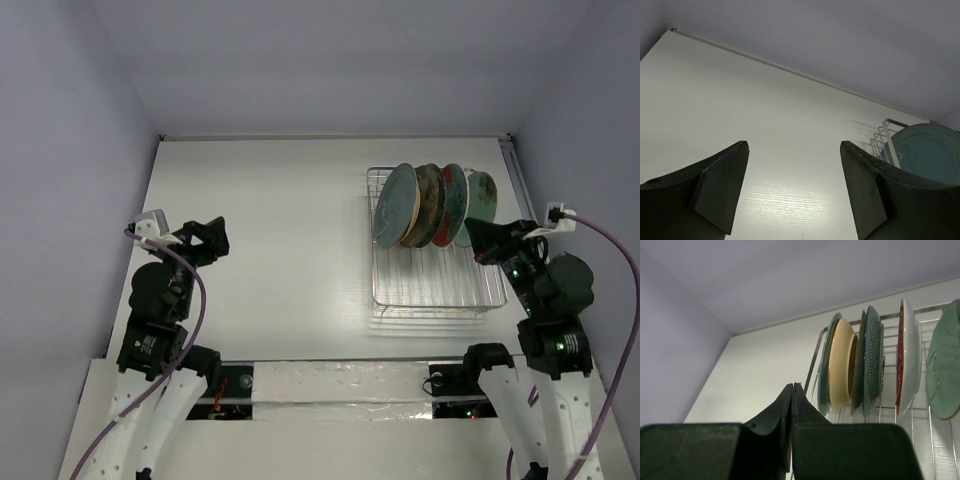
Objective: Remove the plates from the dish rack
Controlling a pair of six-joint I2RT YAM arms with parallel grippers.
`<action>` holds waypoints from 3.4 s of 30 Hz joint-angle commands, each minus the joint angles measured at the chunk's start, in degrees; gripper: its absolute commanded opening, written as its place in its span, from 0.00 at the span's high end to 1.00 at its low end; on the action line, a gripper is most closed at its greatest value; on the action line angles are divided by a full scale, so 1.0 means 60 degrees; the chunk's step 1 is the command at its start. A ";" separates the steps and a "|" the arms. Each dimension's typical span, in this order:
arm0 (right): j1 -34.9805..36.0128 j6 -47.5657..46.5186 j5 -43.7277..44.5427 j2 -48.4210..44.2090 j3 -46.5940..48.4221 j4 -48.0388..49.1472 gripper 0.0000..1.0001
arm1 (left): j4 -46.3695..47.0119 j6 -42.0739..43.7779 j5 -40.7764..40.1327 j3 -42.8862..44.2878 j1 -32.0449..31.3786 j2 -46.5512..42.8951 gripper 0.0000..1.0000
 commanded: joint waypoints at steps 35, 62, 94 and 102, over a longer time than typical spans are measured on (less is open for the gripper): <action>0.3693 -0.0775 0.5532 0.6990 0.2240 0.0666 0.72 | 0.0211 -0.0225 0.0042 -0.0261 -0.0228 -0.0392 0.74; 0.5055 -0.1200 0.6748 0.9583 0.4086 -0.0433 0.79 | 0.0270 -0.0240 0.0042 -0.0305 -0.0228 -0.0450 0.72; 0.5685 -0.2694 0.9487 0.9350 0.7191 -0.1106 1.00 | 0.0284 -0.0240 0.0042 -0.0305 -0.0228 -0.0465 0.68; 0.6593 -0.2768 0.9796 0.8910 0.7250 -0.0391 1.00 | 0.0270 -0.0239 0.0042 -0.0305 -0.0228 -0.0494 0.65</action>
